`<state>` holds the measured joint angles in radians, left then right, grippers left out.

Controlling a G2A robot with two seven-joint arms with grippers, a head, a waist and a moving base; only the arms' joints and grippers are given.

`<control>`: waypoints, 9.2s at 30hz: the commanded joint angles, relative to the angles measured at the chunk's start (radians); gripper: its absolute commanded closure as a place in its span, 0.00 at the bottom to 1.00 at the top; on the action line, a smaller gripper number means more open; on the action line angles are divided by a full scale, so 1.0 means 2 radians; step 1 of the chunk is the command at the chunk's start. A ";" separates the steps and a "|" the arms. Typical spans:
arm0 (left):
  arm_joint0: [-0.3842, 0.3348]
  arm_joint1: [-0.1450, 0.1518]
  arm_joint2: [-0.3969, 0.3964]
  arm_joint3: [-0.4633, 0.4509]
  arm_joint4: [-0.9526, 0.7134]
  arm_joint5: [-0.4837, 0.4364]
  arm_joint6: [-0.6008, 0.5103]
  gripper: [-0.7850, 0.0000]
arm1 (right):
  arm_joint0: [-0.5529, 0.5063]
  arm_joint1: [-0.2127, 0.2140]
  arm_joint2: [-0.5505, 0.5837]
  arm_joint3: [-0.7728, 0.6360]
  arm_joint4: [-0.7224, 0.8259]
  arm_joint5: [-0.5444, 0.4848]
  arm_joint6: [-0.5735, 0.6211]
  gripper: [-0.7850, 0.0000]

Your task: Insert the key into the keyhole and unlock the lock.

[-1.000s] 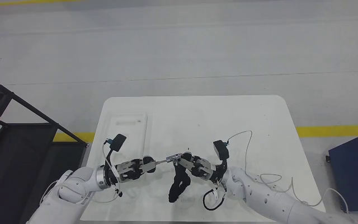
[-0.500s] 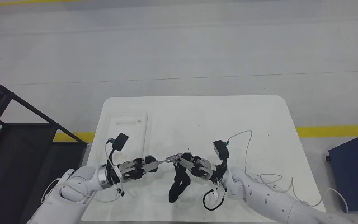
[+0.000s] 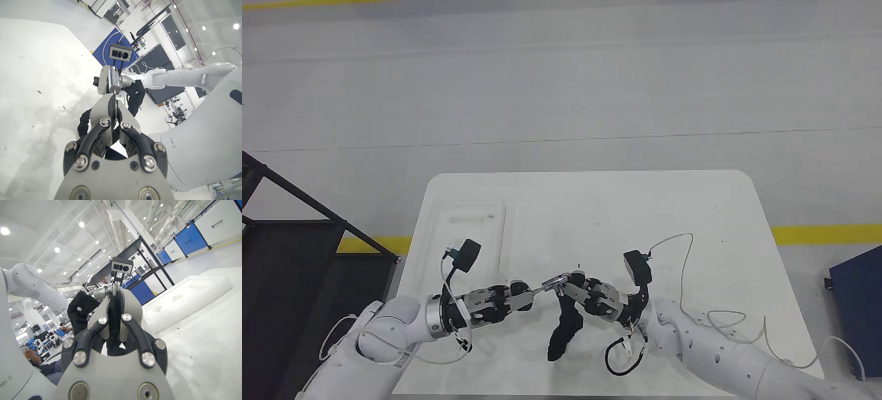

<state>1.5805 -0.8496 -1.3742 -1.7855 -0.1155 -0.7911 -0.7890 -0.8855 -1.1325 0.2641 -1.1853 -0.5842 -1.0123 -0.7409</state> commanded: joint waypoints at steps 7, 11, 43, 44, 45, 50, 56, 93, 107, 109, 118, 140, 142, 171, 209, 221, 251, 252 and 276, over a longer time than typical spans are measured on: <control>0.018 -0.003 -0.014 -0.025 0.084 0.005 0.058 1.00 | 0.000 0.000 0.000 0.000 0.000 0.000 0.000 1.00; 0.028 -0.003 -0.018 -0.034 0.108 0.007 0.077 1.00 | 0.000 0.000 0.000 0.000 0.000 0.000 0.000 1.00; 0.124 -0.026 -0.038 -0.126 0.535 0.090 0.399 1.00 | 0.000 0.000 0.000 0.000 0.000 0.000 0.000 1.00; 0.126 -0.027 -0.038 -0.127 0.548 0.097 0.412 1.00 | 0.000 0.000 0.000 0.000 0.000 0.000 0.000 1.00; 0.128 -0.027 -0.039 -0.130 0.565 0.105 0.425 1.00 | 0.000 0.000 0.000 0.000 0.000 0.000 0.000 1.00; 0.139 -0.031 -0.033 -0.133 0.654 0.147 0.502 1.00 | 0.000 0.000 0.000 0.000 0.000 0.000 0.000 1.00; 0.150 -0.035 -0.016 -0.123 0.774 0.213 0.578 1.00 | 0.000 0.000 0.000 0.000 0.000 0.000 0.000 1.00; 0.052 -0.078 0.097 0.072 1.249 0.798 0.800 1.00 | 0.000 0.000 0.000 0.000 0.000 0.000 0.000 1.00; 0.042 -0.087 0.115 0.082 1.201 0.760 0.787 0.00 | 0.000 0.000 0.000 0.000 0.000 0.000 0.000 1.00; 0.043 -0.087 0.111 0.078 1.181 0.749 0.797 0.00 | 0.000 0.000 0.000 0.000 0.000 0.000 0.000 1.00; 0.051 -0.086 0.094 0.072 1.139 0.718 0.816 0.00 | -0.016 0.001 0.024 -0.019 0.010 0.011 0.032 1.00; 0.076 -0.084 0.015 0.001 0.910 0.442 0.631 0.00 | -0.055 0.006 0.136 -0.062 -0.003 0.000 0.065 1.00; 0.083 -0.081 0.000 -0.014 0.885 0.397 0.613 0.00 | -0.056 0.005 0.147 -0.065 -0.007 0.000 0.065 1.00; 0.004 -0.060 -0.013 0.002 0.340 0.009 0.163 0.00 | -0.050 -0.024 0.195 -0.052 0.031 0.000 0.157 1.00; 0.095 -0.062 -0.044 -0.123 0.480 0.008 0.347 1.00 | -0.077 -0.049 0.186 0.014 0.022 0.015 0.228 1.00; 0.148 -0.056 -0.133 -0.185 0.416 -0.033 0.366 1.00 | -0.095 -0.051 0.211 0.018 0.031 0.030 0.258 1.00; 0.049 -0.059 0.035 -0.065 0.462 0.092 0.095 1.00 | -0.334 0.033 0.452 -0.292 -0.123 0.120 0.445 1.00; 0.039 -0.060 0.047 -0.058 0.467 0.101 0.094 1.00 | -0.337 0.033 0.453 -0.295 -0.125 0.122 0.448 1.00; -0.024 -0.077 0.020 -0.041 0.500 0.253 0.207 0.00 | -0.287 0.026 0.422 -0.235 -0.096 0.143 0.461 1.00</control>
<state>1.5167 -1.0071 -1.2963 -1.8623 0.8978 -0.2728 -0.3765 -1.4658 -1.0805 1.1107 -1.6630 -0.7802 -0.7267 0.1775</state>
